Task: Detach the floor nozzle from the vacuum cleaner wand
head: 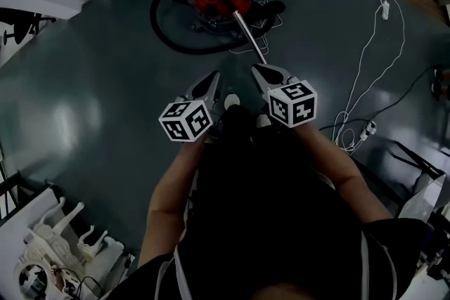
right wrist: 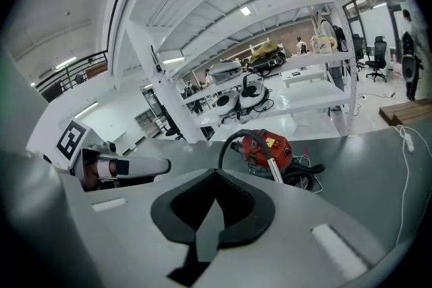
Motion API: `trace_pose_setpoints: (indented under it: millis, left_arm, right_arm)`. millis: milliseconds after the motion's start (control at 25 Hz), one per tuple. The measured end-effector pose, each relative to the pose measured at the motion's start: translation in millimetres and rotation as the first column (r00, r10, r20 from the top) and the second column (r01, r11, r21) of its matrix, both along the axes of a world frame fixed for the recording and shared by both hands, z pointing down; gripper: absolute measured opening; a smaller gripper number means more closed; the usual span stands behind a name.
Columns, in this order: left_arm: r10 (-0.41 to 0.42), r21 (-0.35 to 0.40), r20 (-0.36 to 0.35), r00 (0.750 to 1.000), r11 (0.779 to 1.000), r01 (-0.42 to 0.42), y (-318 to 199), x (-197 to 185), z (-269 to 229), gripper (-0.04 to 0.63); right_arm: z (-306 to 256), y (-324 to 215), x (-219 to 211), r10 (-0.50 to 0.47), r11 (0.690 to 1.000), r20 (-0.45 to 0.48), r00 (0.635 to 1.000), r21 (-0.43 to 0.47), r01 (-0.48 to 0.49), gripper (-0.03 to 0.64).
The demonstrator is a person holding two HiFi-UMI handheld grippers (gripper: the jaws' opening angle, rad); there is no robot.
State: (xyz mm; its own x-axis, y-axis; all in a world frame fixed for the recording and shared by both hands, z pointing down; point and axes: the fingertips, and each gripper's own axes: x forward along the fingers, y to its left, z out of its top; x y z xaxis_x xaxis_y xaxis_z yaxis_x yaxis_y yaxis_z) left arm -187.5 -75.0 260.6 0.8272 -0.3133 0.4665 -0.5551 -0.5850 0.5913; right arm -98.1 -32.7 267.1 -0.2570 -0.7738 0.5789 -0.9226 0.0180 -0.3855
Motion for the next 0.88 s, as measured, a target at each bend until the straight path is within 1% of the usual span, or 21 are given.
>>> trace_pose_setpoints:
  millis: [120,200,360,440,560,720,880]
  left_arm:
    - [0.049,-0.013,0.007,0.999,0.999,-0.049,-14,3,9,0.009]
    - [0.074,-0.027,0.012,0.997,0.997,-0.074,-21,6,16,0.009]
    - [0.128,-0.038,0.02,0.992,0.991,-0.127,-29,16,30,0.009]
    - [0.151,-0.039,0.01,0.988,0.988,-0.151,-29,22,33,0.009]
    - [0.161,-0.053,-0.004,0.987,0.986,-0.161,-34,36,41,0.009]
    - [0.185,-0.06,0.017,0.983,0.981,-0.184,-41,59,57,0.009]
    - [0.216,-0.08,0.022,0.976,0.974,-0.214,-39,81,71,0.009]
  right_arm:
    - [8,-13,-2,0.016,1.0,-0.006,1.0,-0.025,-0.016,-0.005]
    - [12,-19,0,0.042,0.998,-0.003,0.999,-0.037,-0.042,-0.005]
    - [21,-25,11,0.083,0.996,0.004,0.997,-0.042,-0.083,-0.005]
    - [25,-25,16,0.086,0.995,0.006,0.996,-0.046,-0.086,-0.005]
    - [31,-29,26,0.089,0.994,0.006,0.996,-0.057,-0.088,-0.005]
    - [48,-37,42,0.083,0.994,0.011,0.997,-0.073,-0.082,-0.005]
    - [65,-45,59,0.07,0.995,0.02,0.997,-0.079,-0.068,-0.005]
